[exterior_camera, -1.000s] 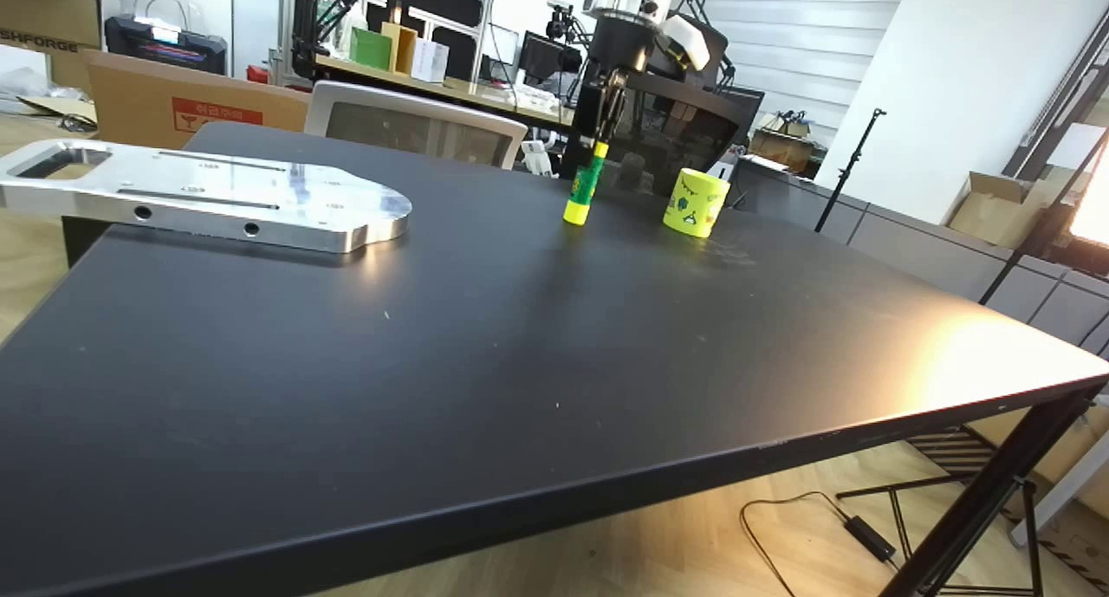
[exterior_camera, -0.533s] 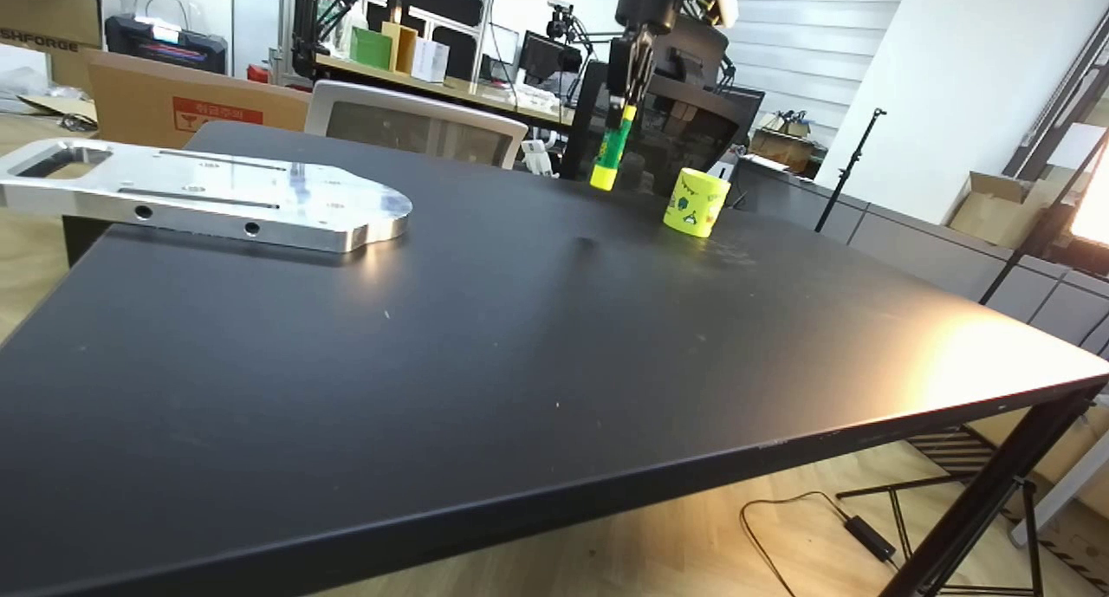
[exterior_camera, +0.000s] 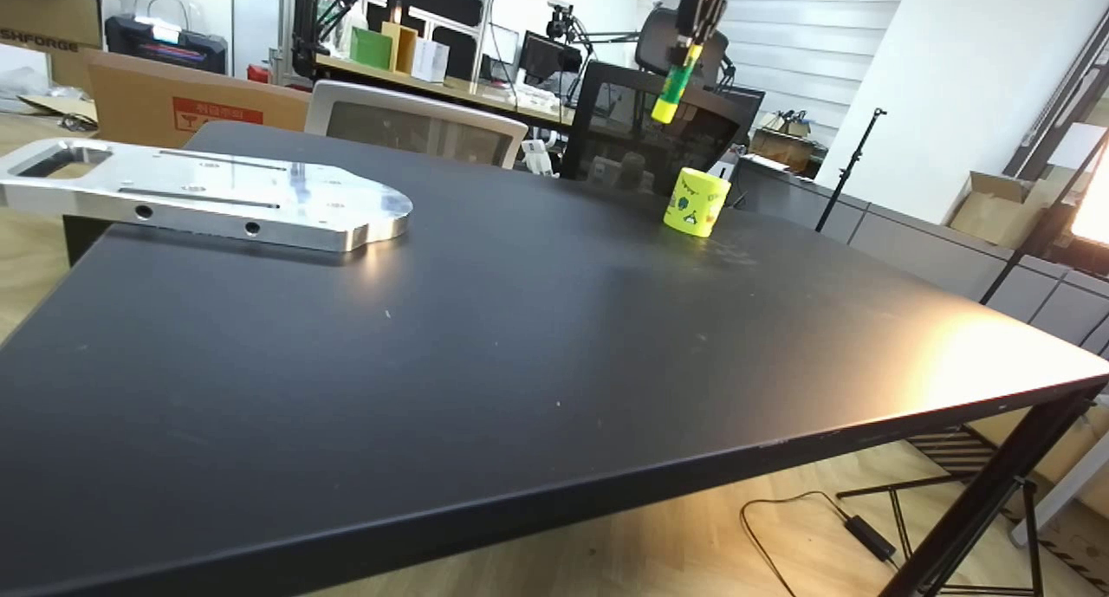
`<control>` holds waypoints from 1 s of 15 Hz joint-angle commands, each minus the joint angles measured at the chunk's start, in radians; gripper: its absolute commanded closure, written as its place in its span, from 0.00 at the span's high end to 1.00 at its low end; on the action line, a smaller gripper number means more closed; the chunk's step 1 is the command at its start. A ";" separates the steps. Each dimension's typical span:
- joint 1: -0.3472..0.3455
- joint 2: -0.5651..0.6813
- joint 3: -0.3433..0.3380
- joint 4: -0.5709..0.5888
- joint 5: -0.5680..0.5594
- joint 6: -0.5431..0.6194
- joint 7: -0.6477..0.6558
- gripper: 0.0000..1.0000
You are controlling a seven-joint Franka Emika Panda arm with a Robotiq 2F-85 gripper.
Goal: Pick the bottle on the table and put it in the mug
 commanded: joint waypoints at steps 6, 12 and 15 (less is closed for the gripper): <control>-0.123 0.030 -0.013 -0.014 0.015 0.024 0.002 0.09; -0.120 0.061 -0.018 -0.006 0.006 -0.069 0.016 0.09; -0.117 0.074 -0.017 -0.013 0.005 -0.053 0.017 0.09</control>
